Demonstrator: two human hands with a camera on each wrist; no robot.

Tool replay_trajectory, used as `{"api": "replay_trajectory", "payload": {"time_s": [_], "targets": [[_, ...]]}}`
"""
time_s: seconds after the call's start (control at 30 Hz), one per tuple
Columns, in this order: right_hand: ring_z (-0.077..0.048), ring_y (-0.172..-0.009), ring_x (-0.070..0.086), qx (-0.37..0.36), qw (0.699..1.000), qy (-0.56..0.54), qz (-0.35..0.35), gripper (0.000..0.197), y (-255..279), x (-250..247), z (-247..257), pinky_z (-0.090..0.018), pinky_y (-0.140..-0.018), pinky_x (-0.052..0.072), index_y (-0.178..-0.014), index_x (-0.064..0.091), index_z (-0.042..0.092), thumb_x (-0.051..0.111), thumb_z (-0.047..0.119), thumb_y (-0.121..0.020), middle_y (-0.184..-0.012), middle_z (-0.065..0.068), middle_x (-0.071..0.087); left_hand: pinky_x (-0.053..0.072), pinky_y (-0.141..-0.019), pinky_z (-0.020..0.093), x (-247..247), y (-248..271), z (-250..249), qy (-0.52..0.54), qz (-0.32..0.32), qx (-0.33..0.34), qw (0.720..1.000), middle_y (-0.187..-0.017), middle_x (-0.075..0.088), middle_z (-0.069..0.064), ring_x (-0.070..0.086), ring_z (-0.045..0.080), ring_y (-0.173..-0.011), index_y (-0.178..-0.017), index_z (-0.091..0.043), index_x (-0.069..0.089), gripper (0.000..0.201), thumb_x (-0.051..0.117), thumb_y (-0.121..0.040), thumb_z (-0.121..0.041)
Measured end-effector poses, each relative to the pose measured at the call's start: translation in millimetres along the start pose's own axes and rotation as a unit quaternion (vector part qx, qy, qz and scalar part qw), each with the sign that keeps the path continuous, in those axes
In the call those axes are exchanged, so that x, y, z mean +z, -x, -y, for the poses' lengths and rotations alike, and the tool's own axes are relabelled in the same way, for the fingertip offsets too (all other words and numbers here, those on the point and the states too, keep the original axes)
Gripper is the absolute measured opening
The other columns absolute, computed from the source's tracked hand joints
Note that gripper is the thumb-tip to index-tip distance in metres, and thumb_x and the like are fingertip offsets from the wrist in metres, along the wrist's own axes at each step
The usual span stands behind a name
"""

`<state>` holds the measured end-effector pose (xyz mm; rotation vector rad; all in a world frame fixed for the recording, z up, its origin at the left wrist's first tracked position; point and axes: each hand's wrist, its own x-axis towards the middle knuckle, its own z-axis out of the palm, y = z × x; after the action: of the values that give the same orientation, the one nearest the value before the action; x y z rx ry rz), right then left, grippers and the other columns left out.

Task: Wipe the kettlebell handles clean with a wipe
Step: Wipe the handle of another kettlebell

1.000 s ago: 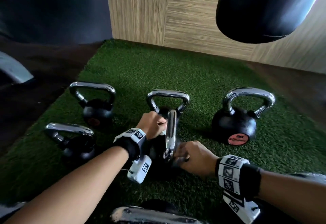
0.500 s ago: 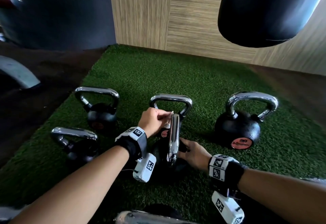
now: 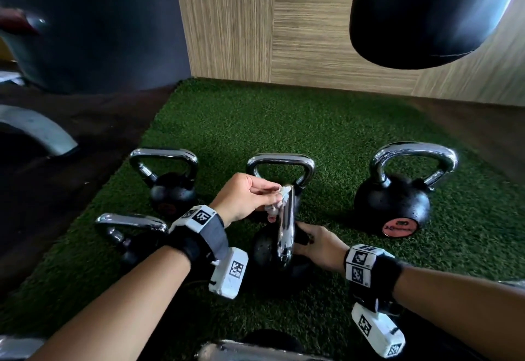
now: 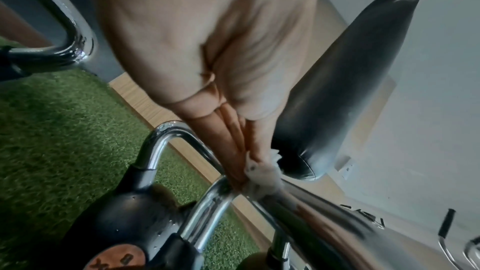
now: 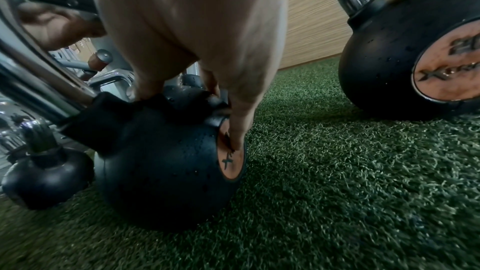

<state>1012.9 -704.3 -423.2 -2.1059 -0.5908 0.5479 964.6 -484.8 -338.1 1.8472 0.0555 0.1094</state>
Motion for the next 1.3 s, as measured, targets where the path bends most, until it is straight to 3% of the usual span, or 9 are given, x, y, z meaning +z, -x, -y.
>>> {"api": "replay_trajectory", "payload": {"time_s": [0.17,0.3,0.43,0.53,0.67,0.9,1.07,1.2,1.3], "targets": [[-0.006,-0.091,0.073,-0.012,1.000,-0.024,0.000,0.078,-3.2,1.4,-5.5,-0.033,-0.089,0.058,-0.103,0.072,0.047,0.070,0.090,-0.038,-0.094,0.015,0.077,0.061,-0.068,0.022,-2.5,15.8,-9.4,0.046,0.063,-0.100,0.992,-0.087,0.080,0.007,0.075,0.011,-0.074,-0.094,-0.006,0.079,0.020,0.085,-0.076,-0.003],[0.006,-0.082,0.071,-0.014,0.999,-0.036,0.008,0.064,-0.1,2.0,-1.3,-0.018,-0.077,0.053,-0.098,0.070,0.054,0.072,0.087,-0.043,-0.092,0.022,0.076,0.060,-0.063,0.019,-8.6,31.6,-15.4,0.021,0.117,-0.090,0.989,-0.084,0.080,0.008,0.075,0.010,-0.071,-0.095,-0.003,0.078,0.021,0.086,-0.075,-0.004],[-0.011,-0.093,0.074,-0.013,0.998,-0.053,0.008,0.037,0.9,2.5,0.1,-0.031,-0.088,0.057,-0.104,0.073,0.036,0.084,0.048,-0.072,-0.096,0.009,0.078,0.060,-0.063,0.019,1.1,51.0,-3.1,0.102,0.057,-0.097,0.988,-0.084,0.080,0.008,0.075,0.010,-0.073,-0.093,-0.008,0.079,0.018,0.080,-0.079,0.003],[-0.007,-0.087,0.074,-0.012,0.998,-0.068,0.007,0.052,0.7,3.3,-0.3,-0.034,-0.087,0.057,-0.109,0.073,0.029,0.085,0.052,-0.064,-0.093,0.009,0.078,0.060,-0.060,0.022,1.1,64.2,9.0,0.133,0.106,-0.140,0.975,-0.081,0.079,0.009,0.076,0.012,-0.070,-0.085,-0.007,0.079,0.019,0.075,-0.080,0.011],[-0.012,-0.095,0.074,-0.006,1.000,-0.021,0.009,0.083,-4.0,2.8,-5.4,-0.037,-0.093,0.057,-0.111,0.069,0.046,0.071,0.090,-0.041,-0.099,0.012,0.078,0.059,-0.059,0.021,-3.2,64.7,10.4,0.069,0.155,-0.119,0.978,-0.077,0.078,0.007,0.074,0.010,-0.066,-0.084,-0.009,0.080,0.026,0.075,-0.079,0.016],[-0.006,-0.092,0.073,-0.008,1.000,0.015,-0.003,0.075,-6.2,2.6,-11.0,-0.038,-0.093,0.058,-0.109,0.066,0.055,0.070,0.093,-0.045,-0.096,0.019,0.076,0.054,-0.072,0.016,1.5,70.7,21.3,-0.040,0.157,-0.013,0.987,-0.083,0.080,-0.003,0.071,0.001,-0.074,-0.091,-0.008,0.081,0.020,0.083,-0.077,0.006],[0.004,-0.078,0.071,-0.015,1.000,0.020,-0.008,0.077,-1.9,-1.7,-5.5,-0.022,-0.078,0.056,-0.102,0.067,0.057,0.063,0.098,-0.037,-0.086,0.023,0.075,0.050,-0.082,0.010,13.9,81.5,36.9,-0.164,0.092,0.012,0.982,-0.092,0.080,-0.010,0.073,-0.004,-0.086,-0.096,-0.016,0.084,0.021,0.090,-0.076,-0.013],[-0.004,-0.087,0.072,-0.003,0.999,0.035,-0.002,0.068,-1.5,-6.2,2.6,-0.026,-0.084,0.056,-0.104,0.072,0.044,0.074,0.081,-0.047,-0.093,0.015,0.077,0.050,-0.084,0.010,16.1,83.0,47.8,-0.182,0.078,0.023,0.980,-0.094,0.079,-0.017,0.072,-0.008,-0.091,-0.097,-0.026,0.084,0.022,0.090,-0.076,-0.025],[-0.006,-0.096,0.068,-0.004,1.000,0.027,-0.015,0.060,-6.2,-12.0,15.6,-0.024,-0.082,0.054,-0.120,0.065,0.032,0.084,0.055,-0.067,-0.110,0.010,0.072,0.049,-0.082,0.008,6.7,72.7,44.5,-0.164,0.088,0.024,0.982,-0.093,0.078,-0.021,0.072,-0.006,-0.088,-0.090,-0.038,0.082,0.021,0.089,-0.077,-0.024]]}}
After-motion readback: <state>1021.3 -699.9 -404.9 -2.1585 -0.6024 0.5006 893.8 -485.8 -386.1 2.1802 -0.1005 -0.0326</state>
